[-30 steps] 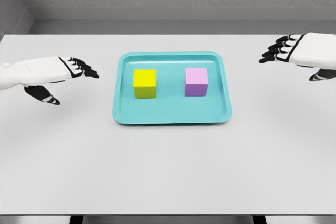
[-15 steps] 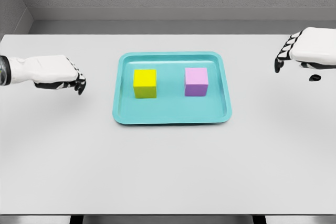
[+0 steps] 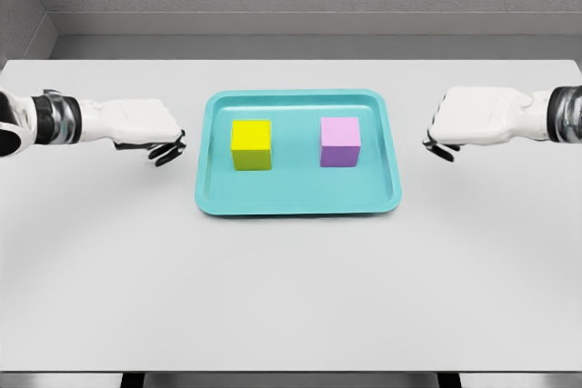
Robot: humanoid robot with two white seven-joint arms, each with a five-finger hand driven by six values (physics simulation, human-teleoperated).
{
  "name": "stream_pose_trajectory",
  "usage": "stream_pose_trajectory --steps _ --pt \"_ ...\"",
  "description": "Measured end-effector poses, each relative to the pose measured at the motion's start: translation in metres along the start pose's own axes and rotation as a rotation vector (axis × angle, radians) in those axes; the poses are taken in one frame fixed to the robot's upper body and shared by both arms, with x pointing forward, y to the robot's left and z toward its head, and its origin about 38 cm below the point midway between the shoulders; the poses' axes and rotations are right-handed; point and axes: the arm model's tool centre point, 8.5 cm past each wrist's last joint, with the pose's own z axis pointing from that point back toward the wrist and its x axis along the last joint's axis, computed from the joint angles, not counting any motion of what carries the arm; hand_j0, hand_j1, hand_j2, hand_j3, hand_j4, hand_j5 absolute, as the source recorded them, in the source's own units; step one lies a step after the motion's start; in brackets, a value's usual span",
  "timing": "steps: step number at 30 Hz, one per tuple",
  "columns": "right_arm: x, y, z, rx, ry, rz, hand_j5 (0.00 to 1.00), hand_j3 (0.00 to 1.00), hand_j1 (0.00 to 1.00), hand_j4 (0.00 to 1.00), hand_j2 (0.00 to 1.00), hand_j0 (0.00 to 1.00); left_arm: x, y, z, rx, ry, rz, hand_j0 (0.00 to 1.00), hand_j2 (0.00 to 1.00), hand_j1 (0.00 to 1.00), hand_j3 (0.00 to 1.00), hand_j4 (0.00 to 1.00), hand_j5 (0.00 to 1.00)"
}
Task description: Push two cubes
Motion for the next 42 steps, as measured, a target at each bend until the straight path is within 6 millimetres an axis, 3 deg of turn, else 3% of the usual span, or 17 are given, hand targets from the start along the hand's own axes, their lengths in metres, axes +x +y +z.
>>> stream_pose_trajectory --steps 5,12,20,25,34,42 --pt "0.0 -0.01 -0.016 -0.006 -0.012 0.027 0.15 0.15 0.15 0.15 0.15 0.15 0.003 0.001 -0.026 -0.015 -0.001 -0.014 0.0 0.0 0.0 0.0 0.0 0.0" --pt "0.004 -0.006 -0.05 0.025 -0.055 0.02 0.16 0.16 0.16 0.16 0.16 0.16 0.003 0.002 -0.055 -0.016 -0.008 0.021 0.0 0.0 0.0 0.0 0.0 0.0" --pt "-0.017 0.004 -0.078 0.072 -0.018 -0.031 0.18 0.18 0.18 0.18 0.18 0.18 0.001 0.007 -0.064 -0.022 0.003 0.011 0.0 0.0 0.0 0.0 0.0 0.0" --pt "-0.018 0.009 -0.094 0.092 -0.025 -0.047 0.18 0.18 0.18 0.18 0.18 0.18 -0.001 0.009 -0.073 -0.027 0.007 0.019 0.0 0.0 0.0 0.0 0.0 0.0" --pt "-0.014 0.004 -0.107 0.1 -0.043 -0.04 0.19 0.19 0.19 0.19 0.19 0.19 -0.008 0.007 -0.075 -0.035 0.025 0.043 0.0 0.0 0.0 0.0 0.0 0.0" --pt "-0.017 0.0 -0.114 0.101 -0.037 -0.039 0.2 0.2 0.2 0.2 0.2 0.2 -0.008 0.006 -0.091 -0.049 0.032 0.057 0.0 0.0 0.0 0.0 0.0 0.0"
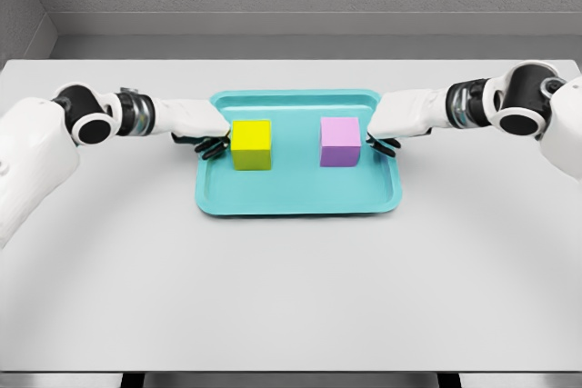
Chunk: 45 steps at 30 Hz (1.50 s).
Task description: Push two cubes
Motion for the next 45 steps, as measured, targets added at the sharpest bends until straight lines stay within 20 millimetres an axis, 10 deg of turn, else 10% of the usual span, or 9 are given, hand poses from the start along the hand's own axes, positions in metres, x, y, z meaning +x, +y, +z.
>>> stream_pose_trajectory --steps 45 --pt "-0.021 0.0 -0.022 0.047 0.046 -0.049 0.24 0.24 0.24 0.24 0.24 0.24 0.007 0.002 -0.014 0.037 -0.052 0.088 0.0 0.0 0.0 0.0 0.0 0.0"
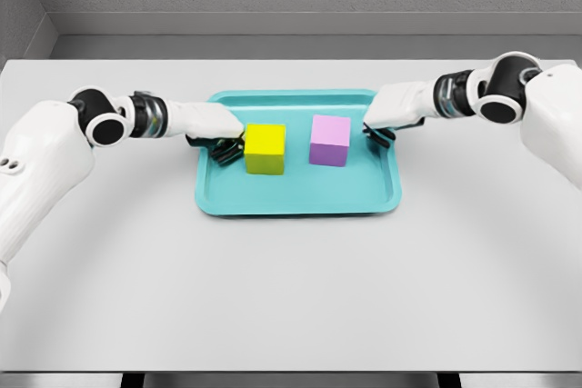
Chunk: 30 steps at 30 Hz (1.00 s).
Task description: Push two cubes
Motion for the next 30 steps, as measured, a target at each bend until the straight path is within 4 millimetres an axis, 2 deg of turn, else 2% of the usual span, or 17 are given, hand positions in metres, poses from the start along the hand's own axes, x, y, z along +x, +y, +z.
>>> stream_pose_trajectory --steps 13,16,22,30 --pt "-0.003 -0.013 -0.016 0.002 0.005 -0.018 0.24 0.24 0.24 0.24 0.24 0.24 -0.007 -0.007 0.013 0.041 -0.016 0.076 0.02 0.02 0.02 0.02 0.02 0.02" --pt "-0.001 -0.015 -0.019 0.001 0.0 -0.017 0.24 0.24 0.24 0.24 0.24 0.24 -0.002 -0.018 0.008 0.014 -0.008 0.05 0.02 0.02 0.02 0.02 0.02 0.02" --pt "0.005 -0.025 -0.026 -0.007 -0.013 -0.003 0.24 0.24 0.24 0.24 0.24 0.24 0.013 -0.018 0.001 -0.01 -0.051 0.01 0.02 0.02 0.02 0.02 0.02 0.02" --pt "0.01 -0.028 -0.03 -0.012 -0.021 0.002 0.24 0.24 0.24 0.24 0.24 0.24 0.015 -0.018 -0.001 -0.014 -0.059 0.011 0.02 0.02 0.02 0.02 0.02 0.02"
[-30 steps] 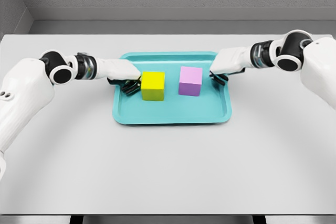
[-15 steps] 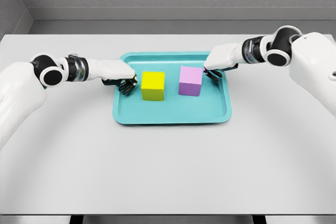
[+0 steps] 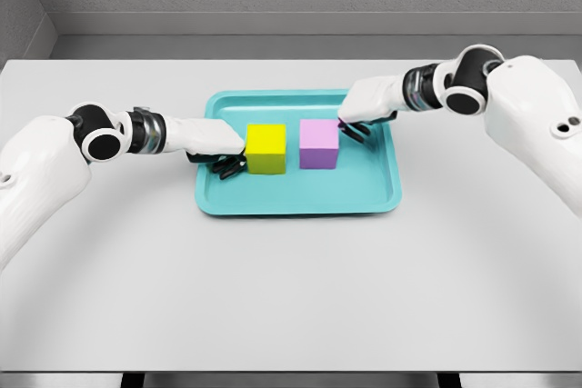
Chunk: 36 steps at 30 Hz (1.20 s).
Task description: Push two cubes
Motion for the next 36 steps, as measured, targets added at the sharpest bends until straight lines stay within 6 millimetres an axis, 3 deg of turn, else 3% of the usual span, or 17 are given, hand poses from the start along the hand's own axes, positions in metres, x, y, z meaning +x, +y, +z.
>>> stream_pose_trajectory --steps 14,21,31,32,33,36 --pt "0.005 -0.004 -0.002 0.0 -0.007 0.015 0.28 0.28 0.28 0.28 0.28 0.28 -0.002 0.003 0.001 0.015 -0.012 0.033 0.02 0.02 0.02 0.02 0.02 0.02" --pt "-0.018 0.004 0.025 -0.029 0.043 -0.022 0.32 0.32 0.32 0.32 0.32 0.32 -0.011 0.003 0.001 0.046 -0.024 0.132 0.02 0.02 0.02 0.02 0.02 0.02" --pt "-0.055 0.032 0.073 -0.061 0.151 -0.11 0.68 0.68 0.68 0.68 0.68 0.68 -0.01 0.0 -0.008 0.014 0.001 0.103 0.02 0.02 0.02 0.02 0.02 0.02" --pt "-0.058 0.037 0.078 -0.066 0.163 -0.125 0.8 0.8 0.8 0.8 0.8 0.8 -0.01 0.001 -0.009 0.014 0.002 0.103 0.02 0.02 0.02 0.02 0.02 0.02" --pt "-0.063 0.038 0.085 -0.073 0.177 -0.131 1.0 1.0 1.0 1.0 1.0 1.0 -0.01 0.001 -0.009 0.014 0.003 0.103 0.02 0.02 0.02 0.02 0.02 0.02" --pt "-0.067 0.045 0.092 -0.081 0.192 -0.152 1.0 1.0 1.0 1.0 1.0 1.0 -0.01 0.001 -0.01 0.013 0.006 0.101 0.01 0.01 0.01 0.01 0.01 0.01"
